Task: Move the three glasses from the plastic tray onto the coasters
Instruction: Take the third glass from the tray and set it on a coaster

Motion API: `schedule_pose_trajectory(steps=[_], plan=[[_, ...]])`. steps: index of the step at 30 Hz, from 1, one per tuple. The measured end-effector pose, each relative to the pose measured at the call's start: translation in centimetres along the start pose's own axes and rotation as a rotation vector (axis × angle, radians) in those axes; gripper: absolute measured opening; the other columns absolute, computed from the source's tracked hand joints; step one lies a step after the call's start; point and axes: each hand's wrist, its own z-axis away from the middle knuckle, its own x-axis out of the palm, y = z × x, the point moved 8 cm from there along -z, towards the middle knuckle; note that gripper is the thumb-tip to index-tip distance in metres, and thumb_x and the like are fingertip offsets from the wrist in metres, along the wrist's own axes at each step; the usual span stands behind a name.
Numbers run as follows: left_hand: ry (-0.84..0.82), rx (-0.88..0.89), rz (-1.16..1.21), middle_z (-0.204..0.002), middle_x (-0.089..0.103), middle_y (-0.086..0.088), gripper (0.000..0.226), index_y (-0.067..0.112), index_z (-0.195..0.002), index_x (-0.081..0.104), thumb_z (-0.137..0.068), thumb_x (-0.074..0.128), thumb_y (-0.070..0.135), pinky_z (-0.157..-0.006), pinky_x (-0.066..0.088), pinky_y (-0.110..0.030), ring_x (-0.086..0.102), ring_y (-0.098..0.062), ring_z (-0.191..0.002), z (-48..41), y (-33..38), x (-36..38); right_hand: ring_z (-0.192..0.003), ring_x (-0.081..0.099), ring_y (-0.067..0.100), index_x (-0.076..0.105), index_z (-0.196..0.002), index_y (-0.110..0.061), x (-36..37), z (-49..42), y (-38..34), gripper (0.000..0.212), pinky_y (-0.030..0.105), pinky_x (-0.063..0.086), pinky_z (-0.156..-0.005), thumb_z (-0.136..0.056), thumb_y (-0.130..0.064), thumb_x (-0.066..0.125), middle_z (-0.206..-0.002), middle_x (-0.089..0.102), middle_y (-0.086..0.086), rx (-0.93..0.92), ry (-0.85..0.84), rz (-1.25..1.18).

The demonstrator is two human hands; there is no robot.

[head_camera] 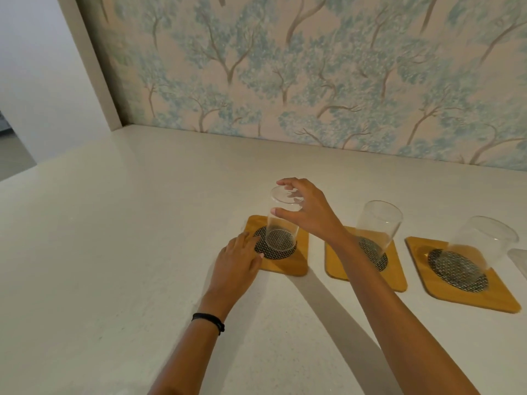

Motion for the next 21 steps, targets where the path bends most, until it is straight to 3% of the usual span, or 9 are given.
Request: schedule_pose_trajectory(steps=[13, 18, 21], plan=[[-0.006, -0.002, -0.036, -0.144, 0.04, -0.004, 0.043, 0.015, -0.137, 0.035, -0.096, 0.038, 0.029, -0.101, 0.038, -0.031, 0.041, -0.019, -0.126, 0.0, -0.9, 0.8, -0.113, 0.05, 0.019, 0.051, -0.123, -0.023, 2.6, -1.3, 1.2, 0.054, 0.031, 0.042, -0.095, -0.074, -0.028, 0.074, -0.126, 0.048, 0.008, 0.029, -0.083, 0.003], [0.002, -0.003, -0.035, -0.143, 0.041, -0.005, 0.043, 0.015, -0.136, 0.036, -0.096, 0.04, 0.029, -0.102, 0.039, -0.032, 0.04, -0.019, -0.127, 0.1, -1.1, 0.9, -0.121, 0.045, 0.019, 0.046, -0.127, -0.026, 3.1, -1.2, 1.4, 0.056, 0.027, 0.035, -0.093, -0.078, -0.029, 0.071, -0.129, 0.045, 0.008, 0.032, -0.149, 0.047], [0.003, -0.009, -0.031, -0.143, 0.042, -0.005, 0.042, 0.015, -0.135, 0.037, -0.096, 0.04, 0.03, -0.102, 0.039, -0.033, 0.041, -0.02, -0.128, 0.0, -1.1, 1.0, -0.123, 0.044, 0.021, 0.044, -0.129, -0.025, 3.1, -1.0, 1.2, 0.057, 0.033, 0.039, -0.098, -0.079, -0.03, 0.069, -0.133, 0.043, 0.008, 0.031, -0.158, 0.079]])
